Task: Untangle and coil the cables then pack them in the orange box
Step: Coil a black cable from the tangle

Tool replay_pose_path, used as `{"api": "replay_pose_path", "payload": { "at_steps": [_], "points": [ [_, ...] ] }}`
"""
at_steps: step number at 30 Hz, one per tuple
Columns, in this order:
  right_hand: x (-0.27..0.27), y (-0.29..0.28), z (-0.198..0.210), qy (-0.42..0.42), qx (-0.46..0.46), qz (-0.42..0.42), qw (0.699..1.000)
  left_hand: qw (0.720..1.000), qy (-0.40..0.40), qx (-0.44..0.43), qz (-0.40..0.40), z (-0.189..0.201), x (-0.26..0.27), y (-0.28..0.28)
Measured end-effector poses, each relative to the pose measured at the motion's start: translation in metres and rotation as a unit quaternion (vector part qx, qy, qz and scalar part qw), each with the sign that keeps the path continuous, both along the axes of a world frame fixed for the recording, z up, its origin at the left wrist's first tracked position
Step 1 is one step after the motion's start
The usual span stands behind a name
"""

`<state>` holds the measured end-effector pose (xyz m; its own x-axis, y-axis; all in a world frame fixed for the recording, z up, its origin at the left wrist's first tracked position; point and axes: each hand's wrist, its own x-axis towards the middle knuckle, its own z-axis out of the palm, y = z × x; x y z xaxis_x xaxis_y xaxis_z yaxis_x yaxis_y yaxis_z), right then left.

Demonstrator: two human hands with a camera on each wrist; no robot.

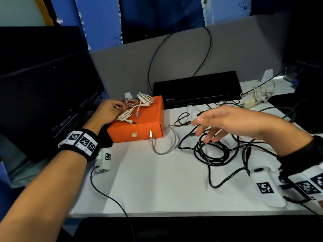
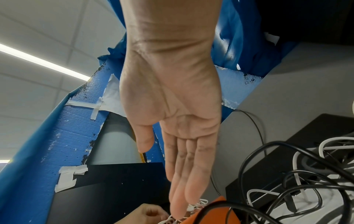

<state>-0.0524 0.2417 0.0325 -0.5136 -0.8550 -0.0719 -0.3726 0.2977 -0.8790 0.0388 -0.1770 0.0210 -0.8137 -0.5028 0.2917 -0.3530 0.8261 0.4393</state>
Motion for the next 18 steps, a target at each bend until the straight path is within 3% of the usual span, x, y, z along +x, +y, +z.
{"api": "replay_pose_path", "payload": {
  "at_steps": [3,5,7,9,13,15,18],
  "points": [
    [0.0,0.001,0.002,0.002,0.003,0.0,1.0,0.998,0.054,-0.015,-0.009,0.008,0.001,0.009],
    [0.001,0.002,0.003,0.007,0.01,-0.001,1.0,0.999,0.001,-0.002,-0.054,0.012,0.003,0.019],
    [0.0,0.002,0.004,0.022,0.023,-0.011,0.999,0.992,-0.08,-0.03,-0.093,0.015,0.004,0.03],
    [-0.002,0.003,0.004,0.057,0.052,-0.02,0.997,0.987,-0.107,-0.072,-0.101,0.019,0.002,0.036],
    [-0.009,0.01,0.005,0.193,0.181,0.015,0.964,0.979,-0.042,-0.172,-0.097,0.033,-0.01,0.067],
    [-0.012,0.011,0.004,0.177,0.222,0.025,0.958,0.976,-0.024,-0.144,-0.161,0.034,-0.016,0.102],
    [-0.015,0.013,0.0,0.125,0.247,0.023,0.961,0.953,-0.158,-0.102,-0.238,0.019,-0.034,0.159]
  ]
}}
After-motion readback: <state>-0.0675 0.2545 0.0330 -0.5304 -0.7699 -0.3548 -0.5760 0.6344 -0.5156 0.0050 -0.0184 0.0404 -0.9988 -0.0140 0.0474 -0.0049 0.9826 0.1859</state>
